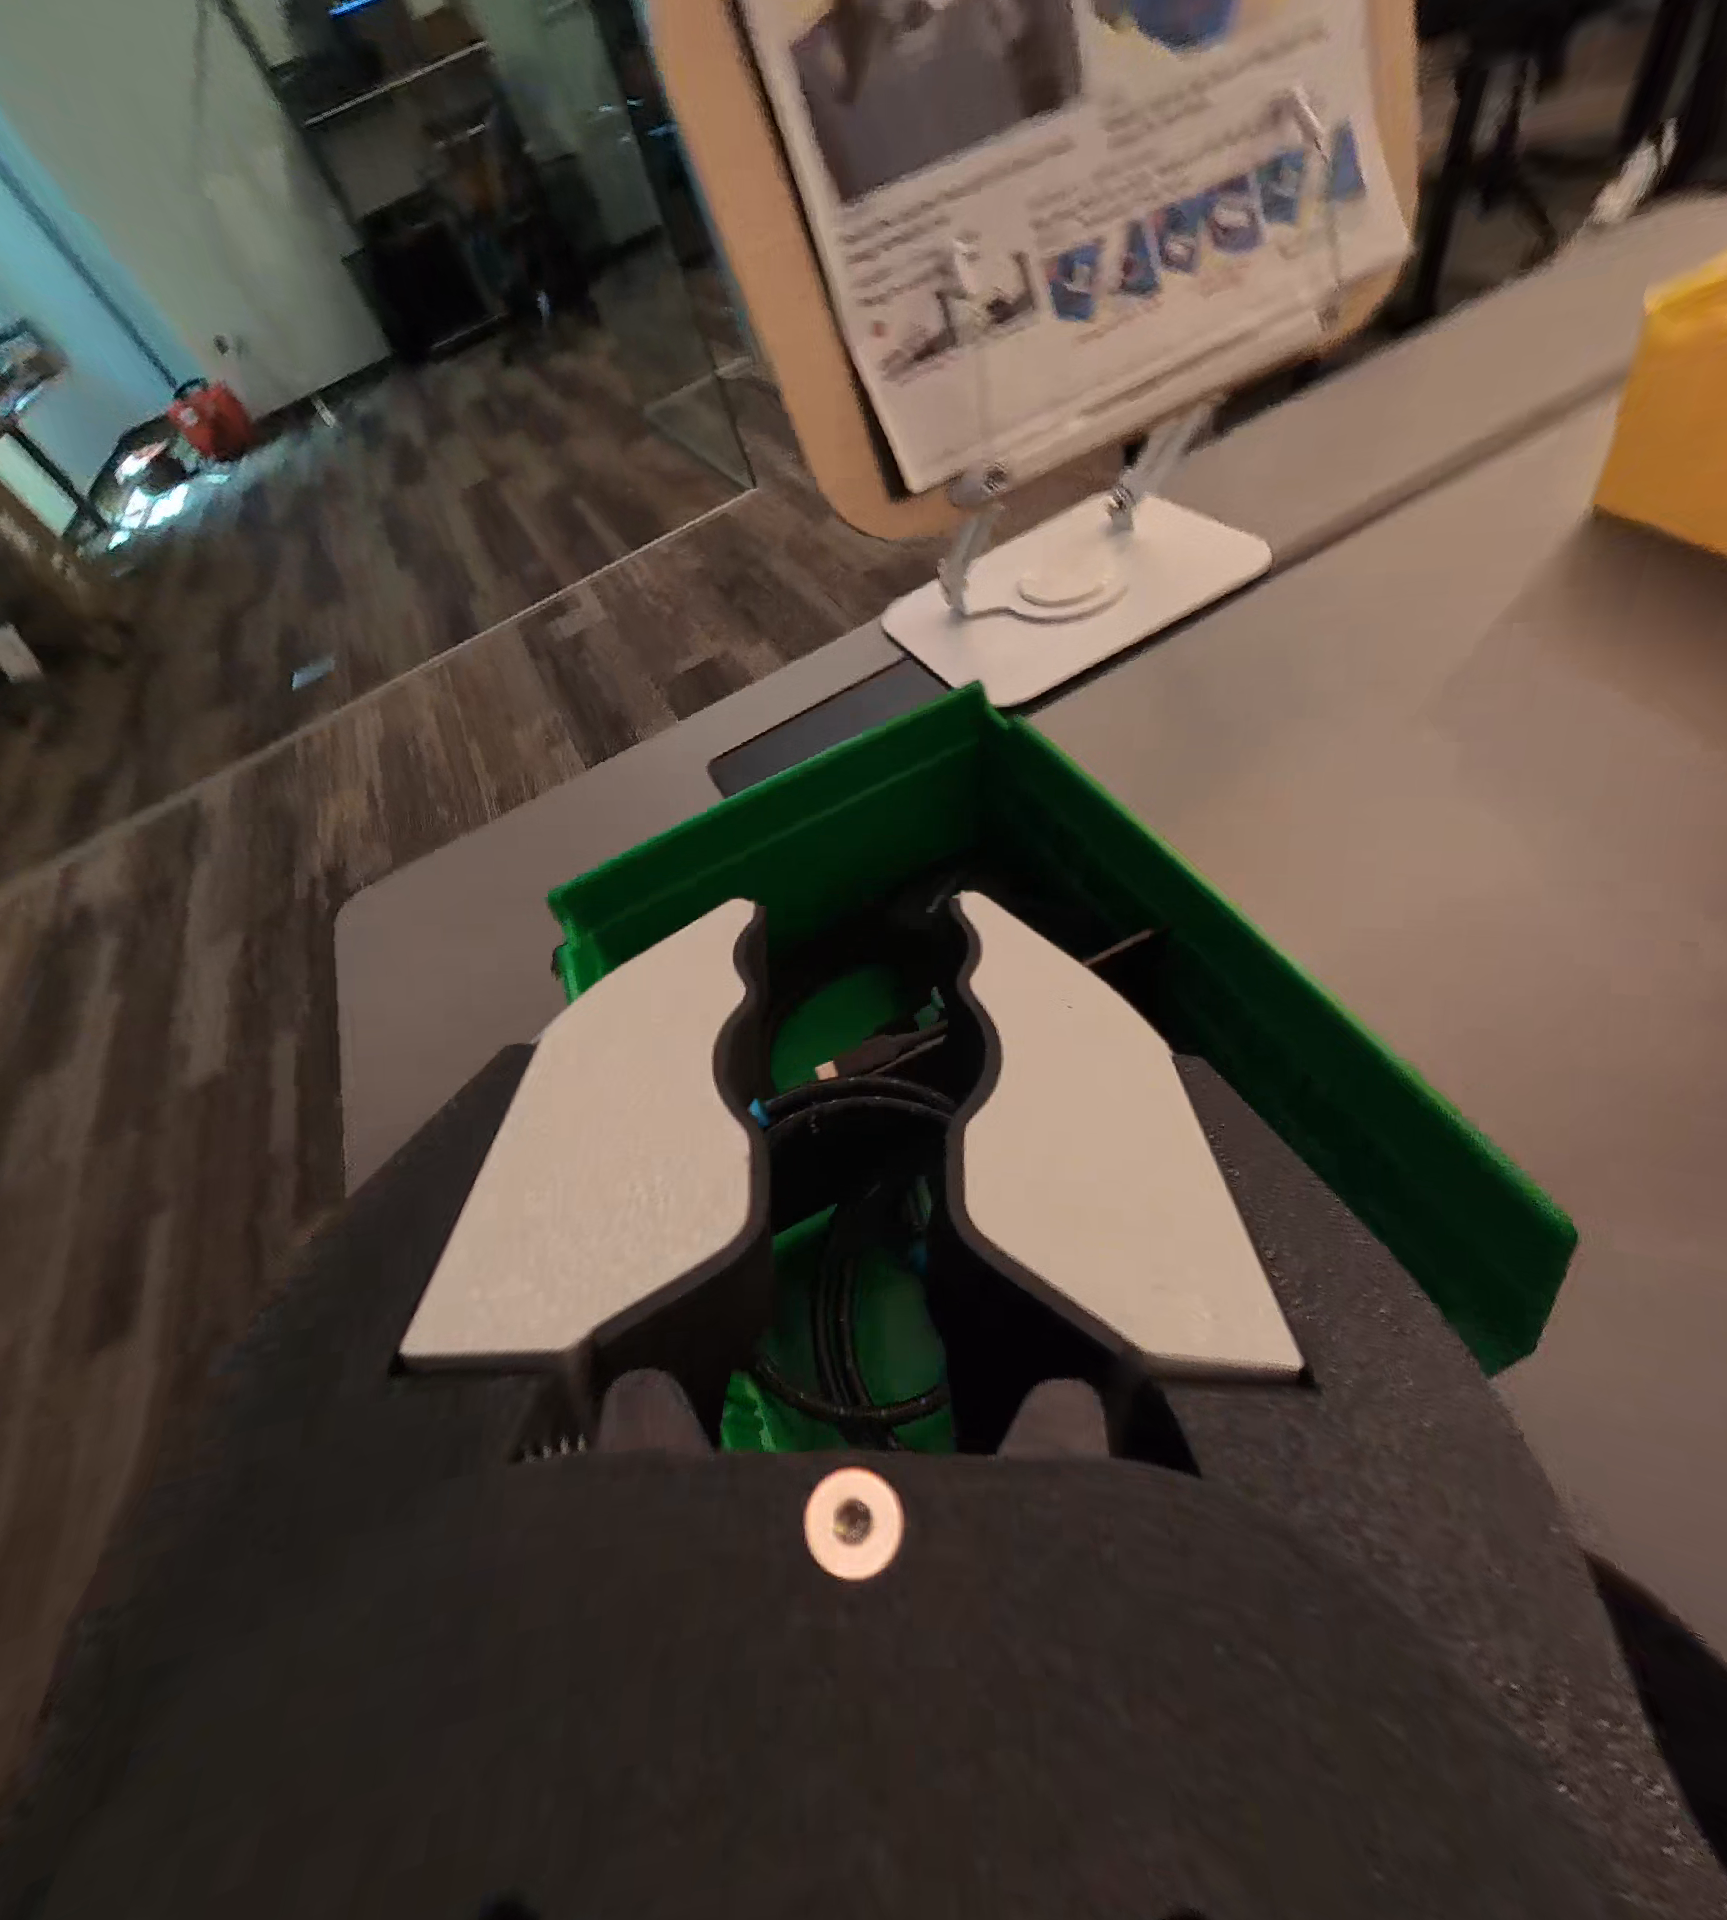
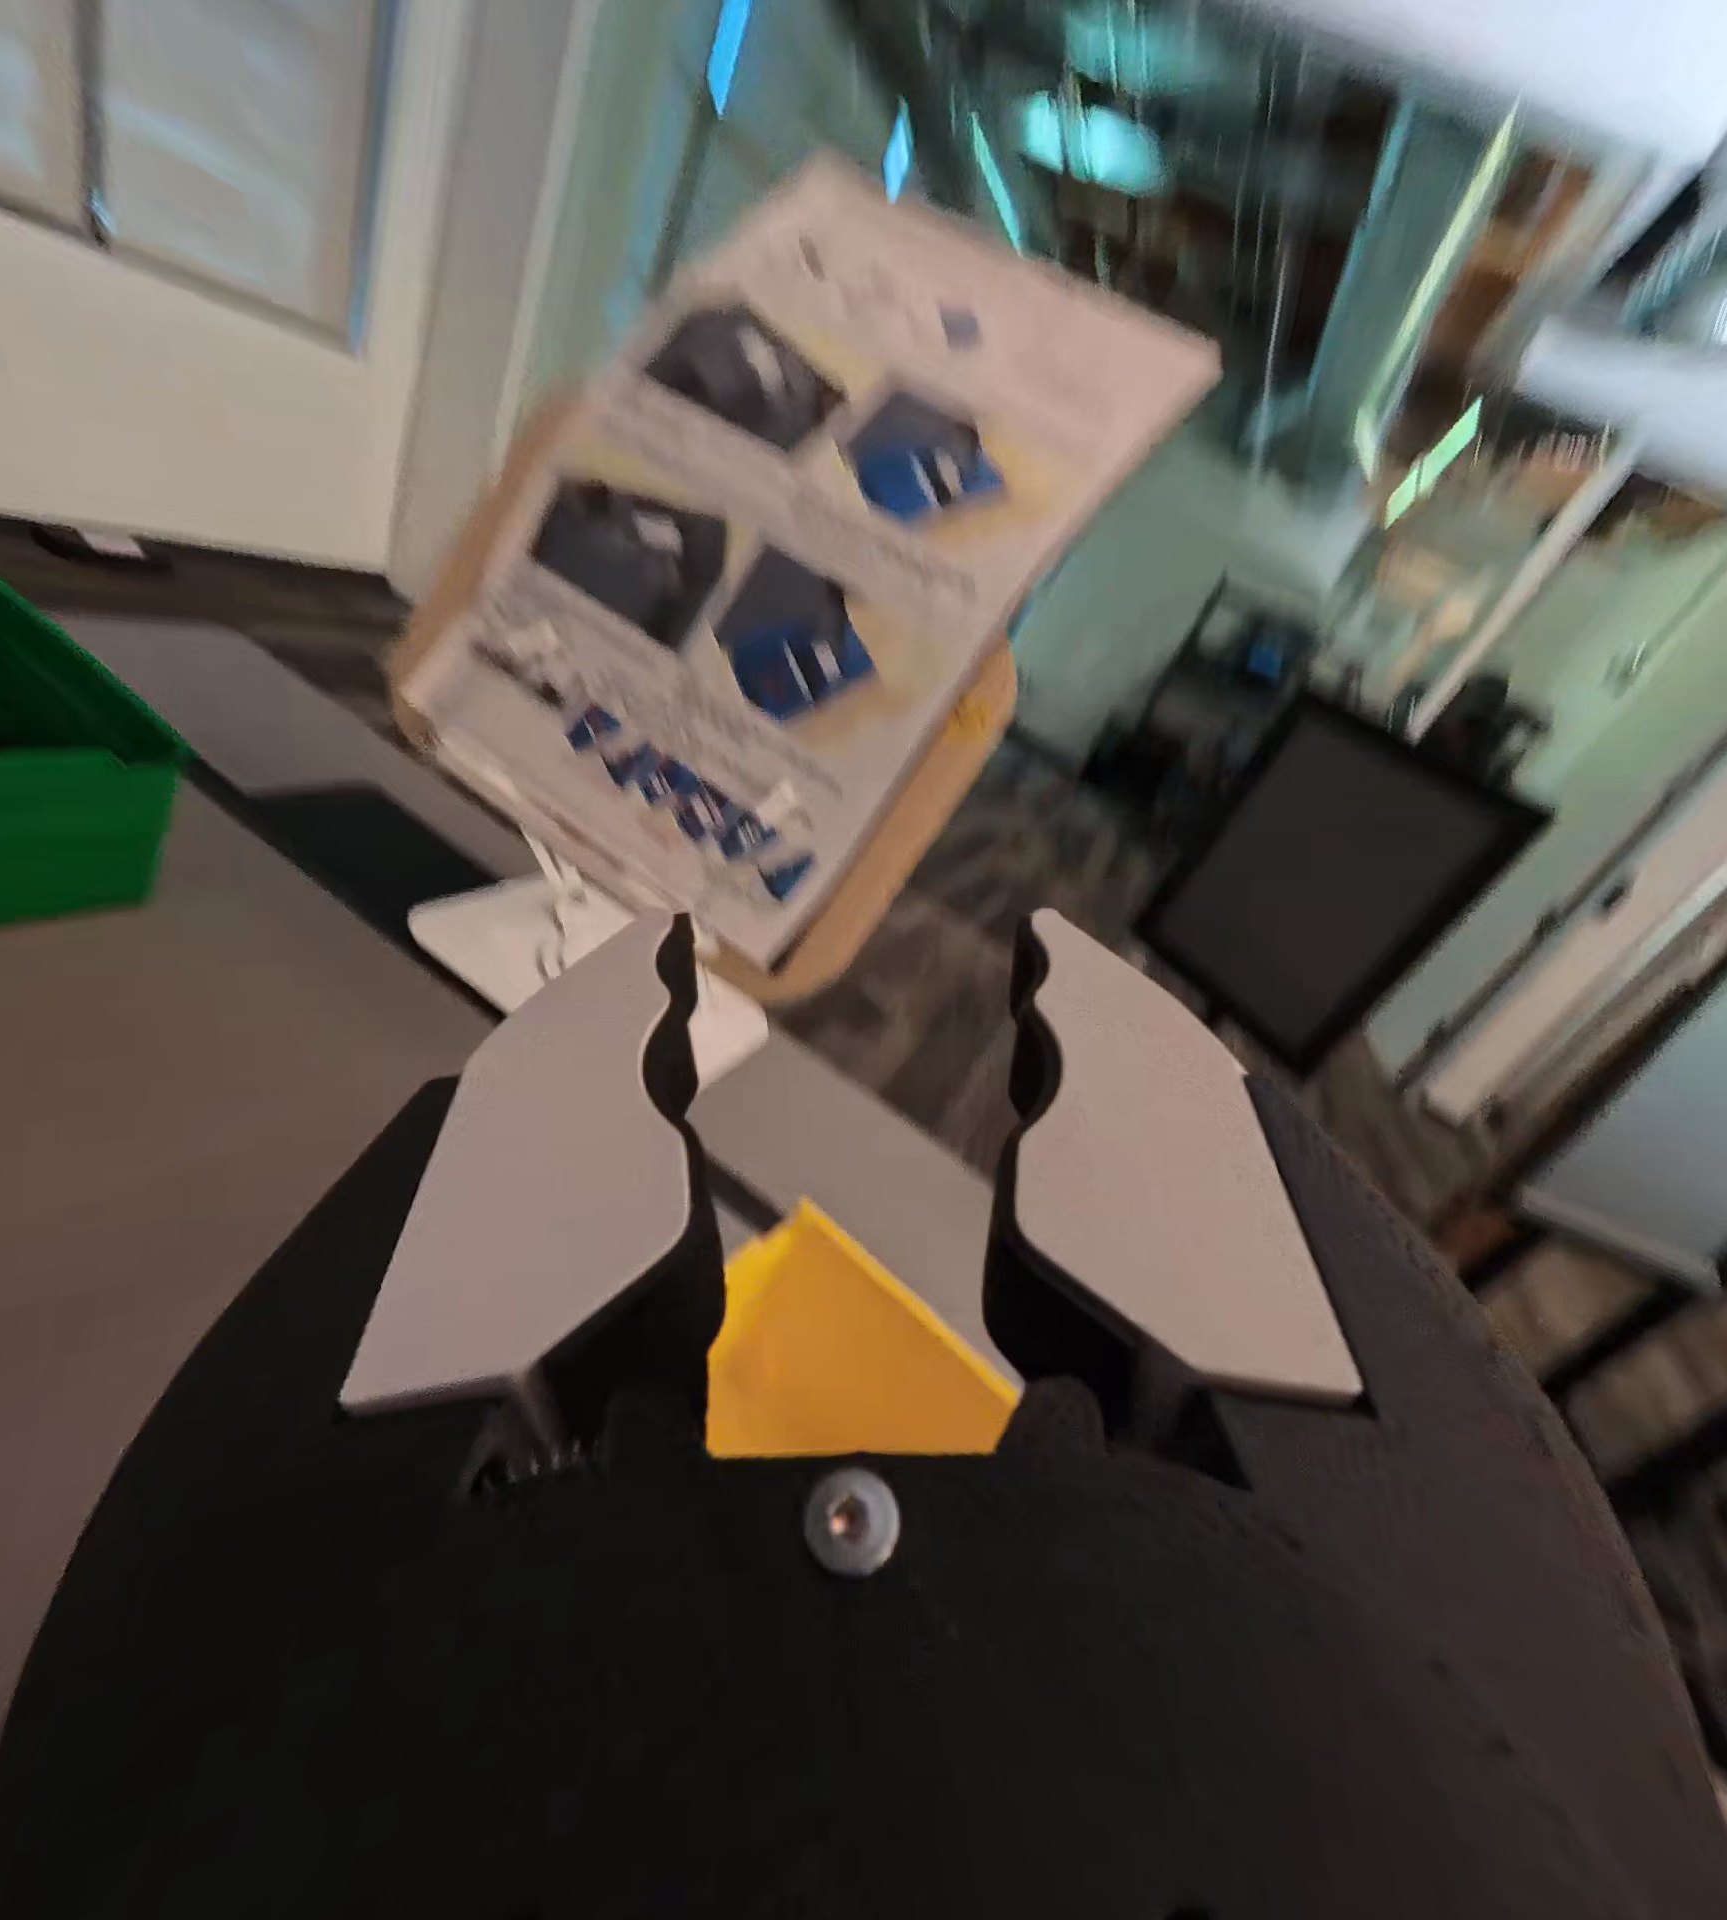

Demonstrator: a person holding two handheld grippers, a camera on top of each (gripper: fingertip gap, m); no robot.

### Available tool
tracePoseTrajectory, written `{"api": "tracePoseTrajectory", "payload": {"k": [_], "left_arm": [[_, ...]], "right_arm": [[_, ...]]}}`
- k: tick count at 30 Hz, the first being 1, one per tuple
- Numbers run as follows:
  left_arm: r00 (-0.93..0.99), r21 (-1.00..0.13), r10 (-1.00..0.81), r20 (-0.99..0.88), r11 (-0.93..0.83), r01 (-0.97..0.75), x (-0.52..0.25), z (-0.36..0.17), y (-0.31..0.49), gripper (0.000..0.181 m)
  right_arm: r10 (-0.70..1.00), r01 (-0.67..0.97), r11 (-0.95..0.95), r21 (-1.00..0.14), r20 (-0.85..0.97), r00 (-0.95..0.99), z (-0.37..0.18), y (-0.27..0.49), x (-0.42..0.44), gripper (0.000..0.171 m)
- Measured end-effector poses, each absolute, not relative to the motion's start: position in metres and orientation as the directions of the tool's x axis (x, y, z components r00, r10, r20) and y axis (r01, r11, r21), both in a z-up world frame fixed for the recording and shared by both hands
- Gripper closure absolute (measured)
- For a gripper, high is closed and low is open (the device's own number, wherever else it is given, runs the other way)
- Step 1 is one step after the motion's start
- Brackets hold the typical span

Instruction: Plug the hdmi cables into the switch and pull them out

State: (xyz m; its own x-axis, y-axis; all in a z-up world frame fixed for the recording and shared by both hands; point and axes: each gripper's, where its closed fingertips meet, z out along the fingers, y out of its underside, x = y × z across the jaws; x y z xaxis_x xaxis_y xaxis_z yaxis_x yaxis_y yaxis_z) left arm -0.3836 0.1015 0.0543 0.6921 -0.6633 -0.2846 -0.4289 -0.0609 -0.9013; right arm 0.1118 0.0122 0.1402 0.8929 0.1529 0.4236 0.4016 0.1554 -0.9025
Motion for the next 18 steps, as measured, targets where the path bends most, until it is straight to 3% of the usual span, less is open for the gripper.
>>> {"api": "tracePoseTrajectory", "payload": {"k": [2,5,11,18], "left_arm": [[0.65,-0.85,-0.665,-0.369,-0.043,-0.526,-0.37,0.04,0.106,0.145],[0.606,-0.774,-0.667,-0.434,-0.068,-0.63,-0.354,0.017,0.117,0.14],[0.571,-0.753,-0.763,-0.304,-0.174,-0.634,-0.323,-0.009,0.121,0.139],[0.538,-0.675,-0.744,-0.396,-0.162,-0.72,-0.354,-0.021,0.126,0.146]], "right_arm": [[0.181,0.394,0.278,-0.876,0.451,0.874,0.155,0.005,0.078,0.111],[0.254,0.383,0.303,-0.873,0.461,0.85,0.165,0.002,0.04,0.107],[0.287,0.439,0.293,-0.85,0.516,0.807,0.175,0.006,0.011,0.106],[0.339,0.437,0.241,-0.866,0.497,0.799,0.148,0.017,0.023,0.107]]}}
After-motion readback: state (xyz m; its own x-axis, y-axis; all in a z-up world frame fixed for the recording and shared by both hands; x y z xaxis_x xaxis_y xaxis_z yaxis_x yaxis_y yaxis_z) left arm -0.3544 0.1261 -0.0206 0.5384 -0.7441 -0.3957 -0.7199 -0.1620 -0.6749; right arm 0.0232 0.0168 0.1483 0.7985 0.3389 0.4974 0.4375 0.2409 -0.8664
